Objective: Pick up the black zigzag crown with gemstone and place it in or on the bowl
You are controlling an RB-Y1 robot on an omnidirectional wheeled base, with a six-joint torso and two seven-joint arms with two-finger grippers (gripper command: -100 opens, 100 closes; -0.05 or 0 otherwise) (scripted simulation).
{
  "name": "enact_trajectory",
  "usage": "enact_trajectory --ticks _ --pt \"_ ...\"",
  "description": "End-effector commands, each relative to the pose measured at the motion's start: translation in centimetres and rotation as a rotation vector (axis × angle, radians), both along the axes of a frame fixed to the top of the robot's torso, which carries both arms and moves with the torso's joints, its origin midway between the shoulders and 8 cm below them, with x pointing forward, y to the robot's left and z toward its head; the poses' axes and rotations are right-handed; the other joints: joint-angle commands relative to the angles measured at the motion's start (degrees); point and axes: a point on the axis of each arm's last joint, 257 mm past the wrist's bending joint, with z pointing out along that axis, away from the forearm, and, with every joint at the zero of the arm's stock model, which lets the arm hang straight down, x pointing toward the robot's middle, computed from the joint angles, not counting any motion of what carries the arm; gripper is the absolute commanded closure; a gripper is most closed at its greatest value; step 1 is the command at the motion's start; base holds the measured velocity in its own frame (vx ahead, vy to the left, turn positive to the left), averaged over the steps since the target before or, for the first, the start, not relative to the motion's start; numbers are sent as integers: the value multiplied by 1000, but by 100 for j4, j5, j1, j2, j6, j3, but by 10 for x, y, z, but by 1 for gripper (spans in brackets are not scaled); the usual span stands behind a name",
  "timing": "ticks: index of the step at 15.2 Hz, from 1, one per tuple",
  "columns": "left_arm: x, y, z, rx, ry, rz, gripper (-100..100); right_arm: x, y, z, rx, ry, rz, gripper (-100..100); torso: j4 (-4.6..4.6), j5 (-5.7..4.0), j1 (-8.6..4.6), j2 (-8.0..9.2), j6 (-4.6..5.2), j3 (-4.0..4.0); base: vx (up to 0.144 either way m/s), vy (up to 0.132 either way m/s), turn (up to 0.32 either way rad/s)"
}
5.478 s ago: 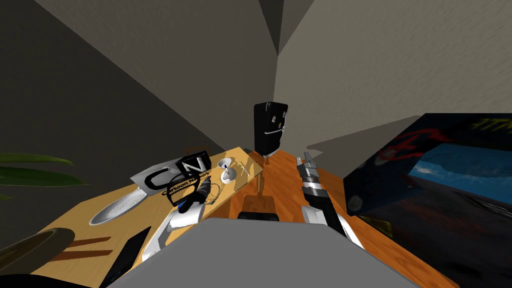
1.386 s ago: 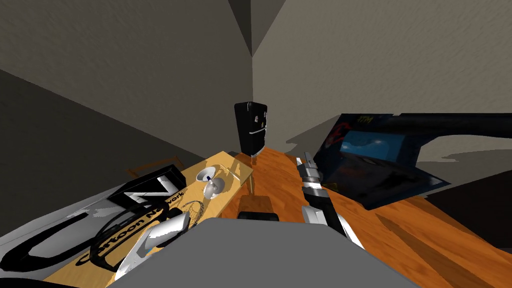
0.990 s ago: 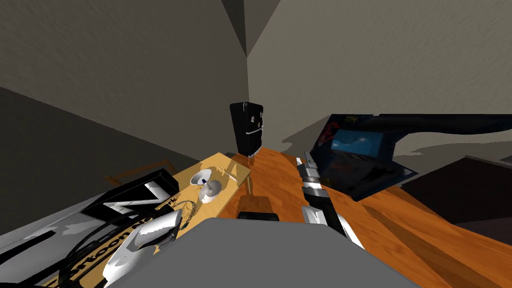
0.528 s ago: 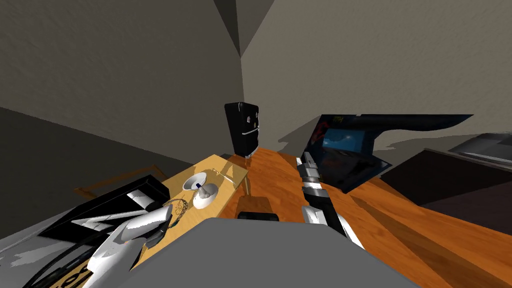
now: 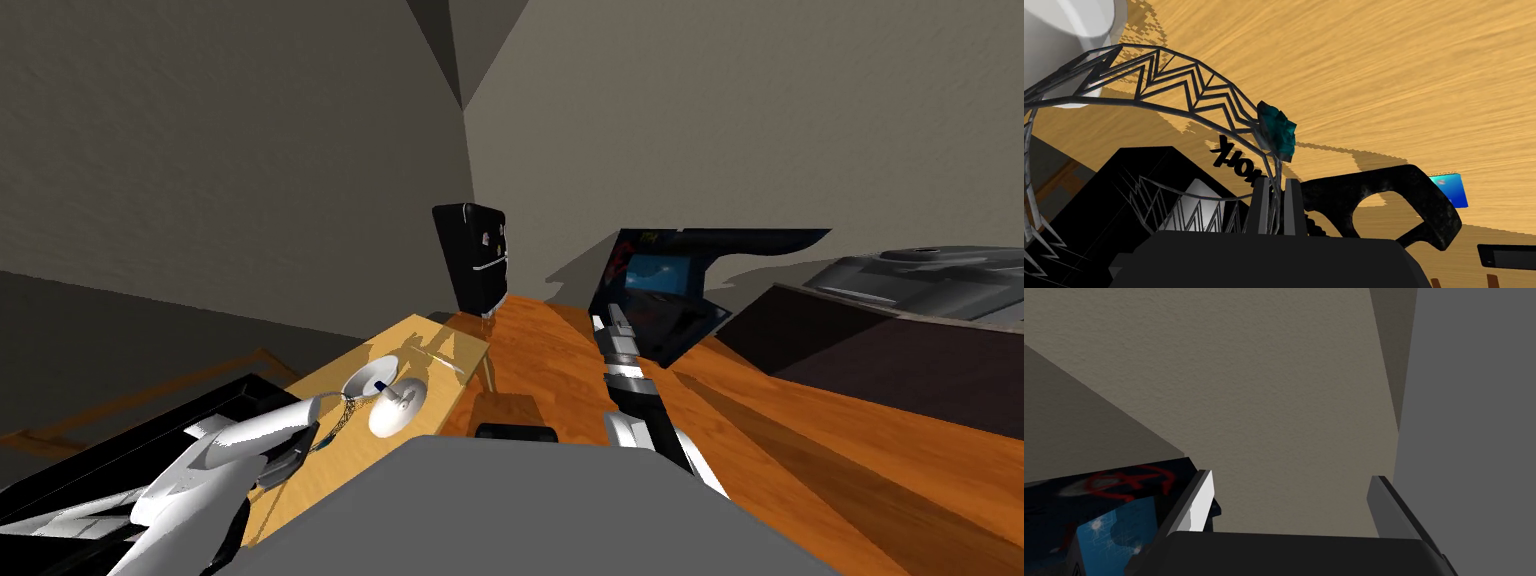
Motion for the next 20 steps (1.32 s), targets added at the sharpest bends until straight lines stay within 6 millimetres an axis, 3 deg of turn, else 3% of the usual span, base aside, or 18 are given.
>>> enact_trajectory --ticks 1,7,10,20 --pt "1 10 7 -1 -6 20 100 0 0 0 0 0 0 0 0 0 0 0 0 0 -8 28 -164" --pt "5 32 27 -8 -32 78 100 0 0 0 0 0 0 0 2 -1 -8 4 -4 3 -5 17 -132" --pt "14 51 49 -17 -71 132 100 0 0 0 0 0 0 0 3 -1 -6 3 -3 3 -4 26 -181" --pt "29 67 78 -68 -149 229 100 0 0 0 0 0 0 0 8 3 -12 1 -12 5 4 22 -120"
